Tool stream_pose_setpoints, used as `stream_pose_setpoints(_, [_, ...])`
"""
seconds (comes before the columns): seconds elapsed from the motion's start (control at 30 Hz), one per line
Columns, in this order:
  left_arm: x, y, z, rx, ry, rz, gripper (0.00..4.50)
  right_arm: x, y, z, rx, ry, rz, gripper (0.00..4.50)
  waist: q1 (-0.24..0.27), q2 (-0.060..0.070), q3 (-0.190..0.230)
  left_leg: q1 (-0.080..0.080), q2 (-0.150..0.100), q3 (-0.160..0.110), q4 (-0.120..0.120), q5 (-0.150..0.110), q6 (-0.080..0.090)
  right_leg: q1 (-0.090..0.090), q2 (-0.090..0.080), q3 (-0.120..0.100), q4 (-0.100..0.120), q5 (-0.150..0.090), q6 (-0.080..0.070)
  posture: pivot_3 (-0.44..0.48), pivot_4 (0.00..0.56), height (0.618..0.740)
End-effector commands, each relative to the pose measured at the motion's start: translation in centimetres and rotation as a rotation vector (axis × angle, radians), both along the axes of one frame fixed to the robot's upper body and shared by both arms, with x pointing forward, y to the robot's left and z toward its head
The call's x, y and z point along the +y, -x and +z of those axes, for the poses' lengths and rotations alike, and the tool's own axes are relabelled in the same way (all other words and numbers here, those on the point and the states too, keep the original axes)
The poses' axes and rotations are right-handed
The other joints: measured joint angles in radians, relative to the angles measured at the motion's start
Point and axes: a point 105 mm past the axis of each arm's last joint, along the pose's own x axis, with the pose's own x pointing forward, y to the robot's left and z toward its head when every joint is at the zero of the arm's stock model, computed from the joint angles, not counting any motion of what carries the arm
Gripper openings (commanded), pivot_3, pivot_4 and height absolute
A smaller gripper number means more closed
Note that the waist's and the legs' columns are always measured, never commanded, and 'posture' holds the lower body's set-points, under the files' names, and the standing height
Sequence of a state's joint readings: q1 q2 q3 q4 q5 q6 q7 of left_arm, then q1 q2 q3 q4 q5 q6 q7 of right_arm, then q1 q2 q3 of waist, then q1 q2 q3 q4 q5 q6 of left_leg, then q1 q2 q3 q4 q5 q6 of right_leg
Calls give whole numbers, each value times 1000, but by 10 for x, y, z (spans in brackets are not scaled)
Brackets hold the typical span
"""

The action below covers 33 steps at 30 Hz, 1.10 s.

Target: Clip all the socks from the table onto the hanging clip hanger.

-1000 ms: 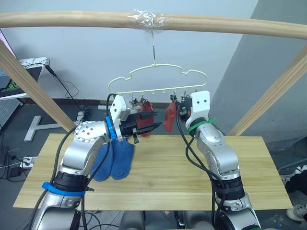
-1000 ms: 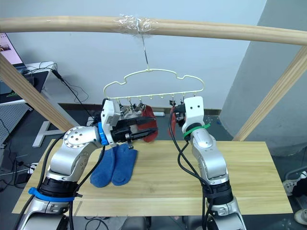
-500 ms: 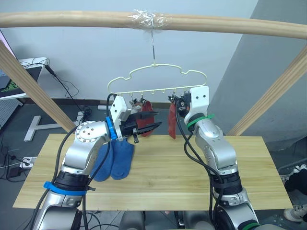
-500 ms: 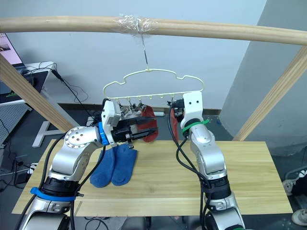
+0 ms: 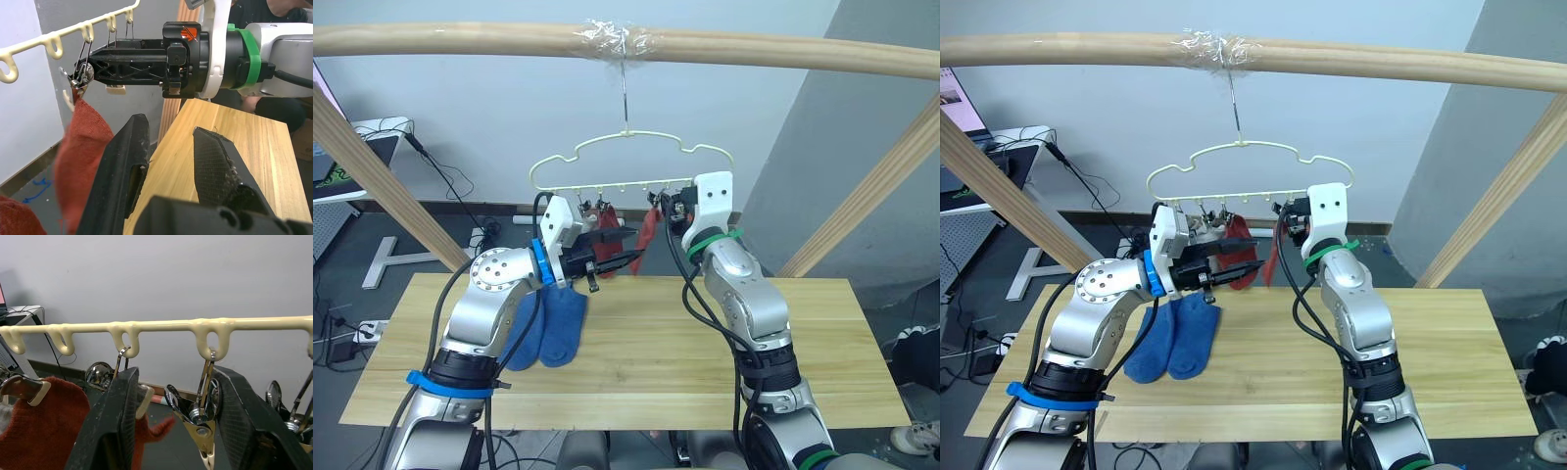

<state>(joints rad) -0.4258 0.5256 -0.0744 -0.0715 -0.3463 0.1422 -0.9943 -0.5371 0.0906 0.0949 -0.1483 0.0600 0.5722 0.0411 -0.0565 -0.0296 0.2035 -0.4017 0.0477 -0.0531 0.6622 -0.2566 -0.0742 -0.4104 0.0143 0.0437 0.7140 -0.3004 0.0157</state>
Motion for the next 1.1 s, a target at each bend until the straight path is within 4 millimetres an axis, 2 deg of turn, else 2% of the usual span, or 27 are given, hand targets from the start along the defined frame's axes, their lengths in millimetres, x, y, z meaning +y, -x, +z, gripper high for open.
stream_pose_setpoints(0.03, [-1, 2, 13, -43, 19, -13, 1778, 0, 1, 19, -68, -32, 1, 1707, 0, 0, 0, 0, 0, 0, 0, 0, 0, 0, 0, 0, 0, 0, 0, -22, 152, 705])
stream_pose_setpoints(0.13, [-1, 2, 12, -32, 19, -11, 1778, -1, 1, 20, -73, -35, 0, 646, 0, 0, 0, 0, 0, 0, 0, 0, 0, 0, 0, 0, 0, 0, 0, -22, 152, 705])
stream_pose_setpoints(0.23, [3, -2, 10, -33, 11, 28, 1778, -1, 0, 20, -75, -36, 0, 26, 0, 0, 0, 0, 0, 0, 0, 0, 0, 0, 0, 0, 0, 0, 0, -23, 153, 705])
stream_pose_setpoints(0.33, [9, -7, -1, 4, -36, 72, 2341, -2, 0, 21, -77, -37, -1, 0, 0, 0, 0, 0, 0, 0, 0, 0, 0, 0, 0, 0, 0, 0, 0, -23, 153, 705])
stream_pose_setpoints(0.4, [18, -7, -22, 43, -132, 99, 2951, -2, 0, 21, -78, -38, 0, 0, -2, 0, 0, 0, 0, 0, 0, 0, 0, 0, 0, 0, 0, 0, 0, -24, 157, 705])
stream_pose_setpoints(0.5, [29, -9, -38, 60, -199, 147, 3924, -2, 0, 22, -81, -38, 1, 0, -2, 0, 0, 1, 0, 0, -1, 0, 0, 0, 0, 0, 0, 0, 0, -24, 157, 705])
stream_pose_setpoints(0.57, [47, -13, -61, 132, -251, 238, 4488, -3, 0, 22, -82, -38, -1, 0, 0, 0, 0, 0, 0, 0, 0, 0, 0, 0, 0, 0, 0, 0, 0, -24, 157, 705])
stream_pose_setpoints(0.63, [70, -15, -89, 224, -299, 349, 4488, -4, 0, 22, -82, -38, -2, 0, -1, 0, 0, 0, 0, 0, 0, 0, 0, 0, 0, 0, 0, 0, 0, -24, 157, 705])
stream_pose_setpoints(0.77, [94, -18, -119, 313, -377, 467, 4488, -3, 0, 22, -79, -34, 4, 0, 0, 0, 0, 0, 0, 0, 0, 0, 0, -1, 0, 0, 0, 0, 0, -18, 162, 705])
stream_pose_setpoints(0.97, [104, -30, -141, 367, -464, 507, 4488, 0, 1, 22, -77, -33, 17, 0, 6, 0, 0, 0, 0, 0, 0, 0, 0, -1, 0, -1, 1, 0, 0, -20, 167, 705])
stream_pose_setpoints(1.1, [104, -41, -152, 409, -490, 508, 4488, 0, 1, 22, -76, -31, 19, 0, 6, 0, 0, 0, 0, 0, 0, 0, 0, -1, 0, -1, 1, 0, 0, -20, 167, 705])
